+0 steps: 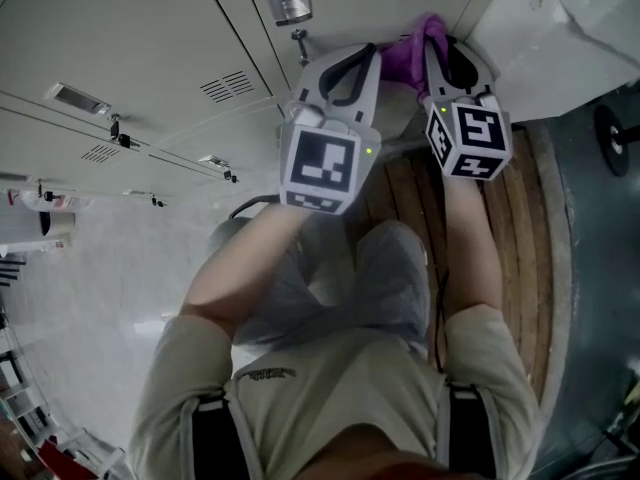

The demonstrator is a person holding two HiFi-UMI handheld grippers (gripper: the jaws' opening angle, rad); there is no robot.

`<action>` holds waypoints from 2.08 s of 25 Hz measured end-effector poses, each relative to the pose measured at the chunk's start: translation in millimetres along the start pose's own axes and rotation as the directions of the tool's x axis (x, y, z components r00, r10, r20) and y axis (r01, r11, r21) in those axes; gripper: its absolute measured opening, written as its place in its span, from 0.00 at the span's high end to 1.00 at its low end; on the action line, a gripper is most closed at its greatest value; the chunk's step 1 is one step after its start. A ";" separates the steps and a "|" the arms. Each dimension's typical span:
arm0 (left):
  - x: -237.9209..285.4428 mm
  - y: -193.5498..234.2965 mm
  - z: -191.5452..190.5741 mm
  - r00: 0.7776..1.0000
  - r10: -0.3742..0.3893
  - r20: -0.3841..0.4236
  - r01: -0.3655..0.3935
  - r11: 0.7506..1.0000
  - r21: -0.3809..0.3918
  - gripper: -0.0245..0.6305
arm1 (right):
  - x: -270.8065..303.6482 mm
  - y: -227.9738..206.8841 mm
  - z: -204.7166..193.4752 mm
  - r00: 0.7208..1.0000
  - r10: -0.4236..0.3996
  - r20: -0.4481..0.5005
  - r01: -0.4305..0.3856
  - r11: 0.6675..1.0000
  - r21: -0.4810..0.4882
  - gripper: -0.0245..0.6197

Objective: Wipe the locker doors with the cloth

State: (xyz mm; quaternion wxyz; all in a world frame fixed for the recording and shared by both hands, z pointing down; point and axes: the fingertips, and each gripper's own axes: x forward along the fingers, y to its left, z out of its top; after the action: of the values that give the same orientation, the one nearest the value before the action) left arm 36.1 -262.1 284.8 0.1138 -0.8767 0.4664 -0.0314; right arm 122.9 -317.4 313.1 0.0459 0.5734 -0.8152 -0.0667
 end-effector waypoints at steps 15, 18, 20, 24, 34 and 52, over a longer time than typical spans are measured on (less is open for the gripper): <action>17.8 -12.1 0.6 0.999 -0.037 0.004 0.037 0.999 -0.011 0.96 | -4.1 -27.7 -14.7 0.997 -0.065 -0.040 0.065 0.998 0.012 0.88; 13.8 -7.7 1.9 1.000 -0.029 0.003 0.029 1.000 -0.010 0.96 | -4.8 -26.0 -13.2 0.997 -0.062 -0.036 0.063 0.998 0.011 0.88; 11.2 -5.1 3.0 1.000 -0.027 0.000 0.027 1.000 -0.004 0.96 | -5.6 -22.8 -11.6 0.998 -0.057 -0.033 0.057 0.998 0.006 0.88; 6.1 2.0 7.1 1.000 -0.009 -0.001 0.009 1.000 0.004 0.96 | -10.2 -14.3 1.2 0.999 -0.039 -0.005 0.038 0.999 -0.007 0.88; -18.5 3.1 41.0 0.998 0.030 0.059 -0.036 0.993 0.109 0.96 | -42.1 -5.2 67.8 0.991 0.002 0.134 0.001 1.000 -0.023 0.88; -90.4 -7.0 110.0 0.986 0.085 0.141 -0.108 0.980 0.168 0.96 | -150.4 23.2 179.9 0.897 0.079 0.434 -0.059 0.996 -0.061 0.88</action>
State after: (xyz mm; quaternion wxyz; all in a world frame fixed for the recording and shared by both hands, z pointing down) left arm 8.6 -165.0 184.0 0.2227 -0.8397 0.4951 -0.0084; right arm 125.0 -158.0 139.6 -0.1221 0.5134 -0.8229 -0.2105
